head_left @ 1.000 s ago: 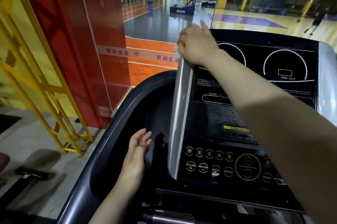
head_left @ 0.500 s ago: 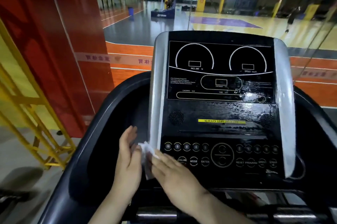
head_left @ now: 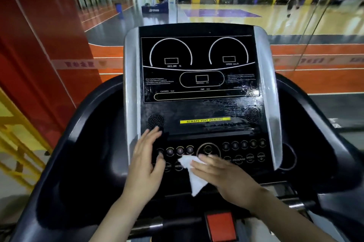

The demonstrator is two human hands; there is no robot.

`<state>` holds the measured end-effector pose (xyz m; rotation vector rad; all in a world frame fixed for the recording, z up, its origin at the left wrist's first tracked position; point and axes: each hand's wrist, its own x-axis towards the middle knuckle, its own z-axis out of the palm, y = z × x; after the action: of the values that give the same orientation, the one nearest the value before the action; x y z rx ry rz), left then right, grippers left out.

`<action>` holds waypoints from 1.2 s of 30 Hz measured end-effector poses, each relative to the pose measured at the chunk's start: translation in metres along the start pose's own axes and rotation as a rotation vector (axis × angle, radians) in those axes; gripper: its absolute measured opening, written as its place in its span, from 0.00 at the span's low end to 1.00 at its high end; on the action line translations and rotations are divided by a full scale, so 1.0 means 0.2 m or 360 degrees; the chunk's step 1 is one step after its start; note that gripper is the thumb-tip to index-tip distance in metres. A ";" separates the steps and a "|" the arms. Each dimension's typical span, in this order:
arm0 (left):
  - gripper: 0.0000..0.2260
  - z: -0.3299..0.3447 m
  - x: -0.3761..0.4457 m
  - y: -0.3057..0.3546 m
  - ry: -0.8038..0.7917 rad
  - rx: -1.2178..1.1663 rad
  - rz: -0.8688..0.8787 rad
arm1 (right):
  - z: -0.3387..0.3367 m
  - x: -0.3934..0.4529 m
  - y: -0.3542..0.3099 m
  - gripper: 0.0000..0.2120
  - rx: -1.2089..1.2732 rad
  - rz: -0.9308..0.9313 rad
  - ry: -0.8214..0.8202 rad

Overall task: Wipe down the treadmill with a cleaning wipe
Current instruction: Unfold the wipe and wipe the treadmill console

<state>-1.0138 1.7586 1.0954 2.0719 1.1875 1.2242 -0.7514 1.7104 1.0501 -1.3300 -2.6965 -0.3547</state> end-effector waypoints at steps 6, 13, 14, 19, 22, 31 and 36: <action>0.23 0.22 -0.03 0.12 -0.0072 0.0043 0.0078 | -0.09 -0.41 0.27 0.39 0.0196 0.0987 0.0289; 0.24 0.42 0.15 0.31 -0.0337 0.0276 0.0245 | 0.08 -0.55 0.16 0.31 0.0238 0.1599 0.0380; 0.24 0.45 0.18 0.34 -0.0358 0.0286 0.0235 | 0.08 -0.53 0.16 0.29 0.0332 0.1641 0.0438; 0.23 0.57 0.32 0.41 -0.0385 0.0343 0.0163 | -0.14 -0.32 0.52 0.23 0.0873 0.1689 0.0781; 0.23 0.63 0.38 0.45 -0.0389 0.0340 0.0133 | -0.34 -0.13 0.84 0.20 0.0832 0.1563 0.0907; 0.23 0.67 0.41 0.46 -0.0434 0.0360 0.0156 | -0.91 0.59 1.60 0.20 0.0645 0.1296 0.0765; 0.23 0.66 0.42 0.45 -0.0430 0.0311 0.0147 | -0.54 0.22 1.31 0.26 0.0733 0.1058 0.1075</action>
<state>-0.8400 1.7885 1.1344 2.3697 1.1323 0.8585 -0.5710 1.8706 1.2043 -1.4977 -1.5607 -0.0708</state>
